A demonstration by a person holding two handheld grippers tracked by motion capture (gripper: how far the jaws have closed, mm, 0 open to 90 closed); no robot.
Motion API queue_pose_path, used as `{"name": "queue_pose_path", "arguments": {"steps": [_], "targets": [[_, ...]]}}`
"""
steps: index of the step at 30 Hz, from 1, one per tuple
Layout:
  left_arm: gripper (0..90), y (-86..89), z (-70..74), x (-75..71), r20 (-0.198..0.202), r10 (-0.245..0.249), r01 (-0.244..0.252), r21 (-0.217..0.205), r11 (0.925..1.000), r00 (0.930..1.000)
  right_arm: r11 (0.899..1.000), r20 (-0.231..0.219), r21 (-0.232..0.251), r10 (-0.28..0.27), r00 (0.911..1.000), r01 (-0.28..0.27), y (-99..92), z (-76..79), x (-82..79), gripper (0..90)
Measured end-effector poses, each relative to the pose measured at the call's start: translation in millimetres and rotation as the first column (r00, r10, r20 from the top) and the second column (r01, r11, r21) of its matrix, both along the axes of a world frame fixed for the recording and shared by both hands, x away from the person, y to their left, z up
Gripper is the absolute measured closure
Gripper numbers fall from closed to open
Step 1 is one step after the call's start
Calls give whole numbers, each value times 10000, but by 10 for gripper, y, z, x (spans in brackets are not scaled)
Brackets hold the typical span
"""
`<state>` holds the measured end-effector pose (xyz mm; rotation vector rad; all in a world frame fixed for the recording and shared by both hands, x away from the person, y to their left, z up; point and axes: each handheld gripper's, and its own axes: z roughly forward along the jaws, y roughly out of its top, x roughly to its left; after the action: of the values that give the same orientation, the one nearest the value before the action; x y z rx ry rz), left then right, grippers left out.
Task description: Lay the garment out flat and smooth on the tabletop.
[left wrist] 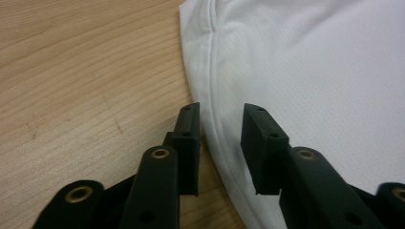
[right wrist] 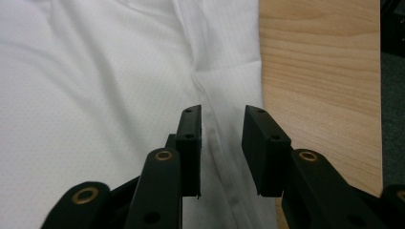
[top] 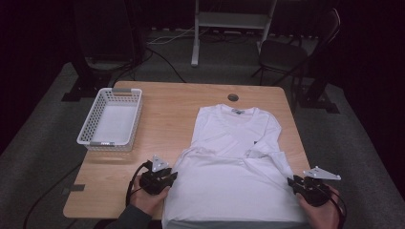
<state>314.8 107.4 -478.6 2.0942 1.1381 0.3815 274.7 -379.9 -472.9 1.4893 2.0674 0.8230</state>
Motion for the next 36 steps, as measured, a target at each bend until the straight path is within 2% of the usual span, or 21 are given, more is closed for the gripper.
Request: {"name": "queue_pose_path", "arguments": {"steps": [2,5,8,15,20,25,28,31,34,36], "targets": [[737,-3,0,-5,23,-13,13,39,10000,10000,10000,-104,50,-11,9999,11,-16,-16,7,701],[799,-6,0,-16,-17,-60,60,42,10000,10000,9998,-162,192,-37,9999,41,-56,-22,-6,777],[849,-8,1,-38,-39,-194,194,86,9998,9998,9999,-240,114,-35,9997,38,-77,-12,-39,848],[863,24,3,-126,-90,-319,319,58,9995,9995,10000,-301,-50,-57,9995,55,-126,-2,-166,867],[835,64,8,-180,-140,-354,355,100,9993,9993,9998,-390,-40,-175,9991,173,-173,7,-247,866],[746,80,13,-188,-18,-389,388,-107,9992,9992,9996,-434,36,-288,9986,289,-214,22,-268,840],[702,62,25,-150,67,-310,311,-162,9994,9995,9996,-122,141,-259,9996,260,-199,77,-262,800],[679,21,17,-85,89,-320,321,-180,9993,9994,9993,160,325,-168,9997,163,-152,135,-211,775],[671,-9,15,-56,72,-392,393,-168,9991,9992,9995,252,287,-114,9996,106,-110,155,-148,767],[659,-51,8,-19,75,-416,418,-150,9990,9991,9994,342,343,12,9994,-23,-28,168,-40,765]]}}
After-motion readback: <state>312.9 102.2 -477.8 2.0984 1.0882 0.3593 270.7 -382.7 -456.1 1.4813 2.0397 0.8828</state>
